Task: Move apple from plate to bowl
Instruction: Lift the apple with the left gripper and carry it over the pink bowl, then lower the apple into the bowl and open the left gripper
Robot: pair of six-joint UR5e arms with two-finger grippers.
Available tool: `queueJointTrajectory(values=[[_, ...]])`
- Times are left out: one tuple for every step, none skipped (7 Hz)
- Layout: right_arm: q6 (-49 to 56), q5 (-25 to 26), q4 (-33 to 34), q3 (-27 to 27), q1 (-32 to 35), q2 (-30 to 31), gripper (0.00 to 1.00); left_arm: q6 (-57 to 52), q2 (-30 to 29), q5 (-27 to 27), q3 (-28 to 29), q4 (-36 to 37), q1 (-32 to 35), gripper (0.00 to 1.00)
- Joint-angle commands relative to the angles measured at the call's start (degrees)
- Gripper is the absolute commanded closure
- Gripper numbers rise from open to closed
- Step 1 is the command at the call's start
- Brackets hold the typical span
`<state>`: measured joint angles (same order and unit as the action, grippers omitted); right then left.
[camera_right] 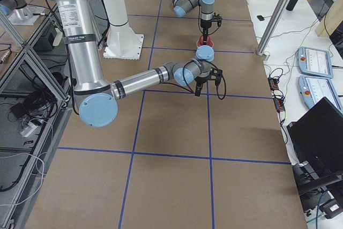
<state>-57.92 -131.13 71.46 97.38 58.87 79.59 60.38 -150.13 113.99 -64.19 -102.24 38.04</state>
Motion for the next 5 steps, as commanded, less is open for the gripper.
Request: queueJointTrajectory(values=[[0.0, 0.1, 0.0, 0.1, 0.0, 0.0, 0.0, 0.0, 0.0, -0.1, 0.0, -0.2, 0.1, 0.03], [0.0, 0.2, 0.0, 0.1, 0.0, 0.0, 0.0, 0.0, 0.5, -0.1, 0.0, -0.2, 0.1, 0.03], [0.0, 0.1, 0.0, 0.2, 0.0, 0.0, 0.0, 0.0, 0.5, 0.1, -0.1, -0.4, 0.7, 0.03], [0.0, 0.3, 0.0, 0.2, 0.0, 0.0, 0.0, 0.0, 0.5, 1.1, -0.7, -1.0, 1.8, 0.03], [0.0, 0.4, 0.0, 0.2, 0.0, 0.0, 0.0, 2.1, 2.8, 4.7, -4.4, -0.7, 2.6, 0.03]])
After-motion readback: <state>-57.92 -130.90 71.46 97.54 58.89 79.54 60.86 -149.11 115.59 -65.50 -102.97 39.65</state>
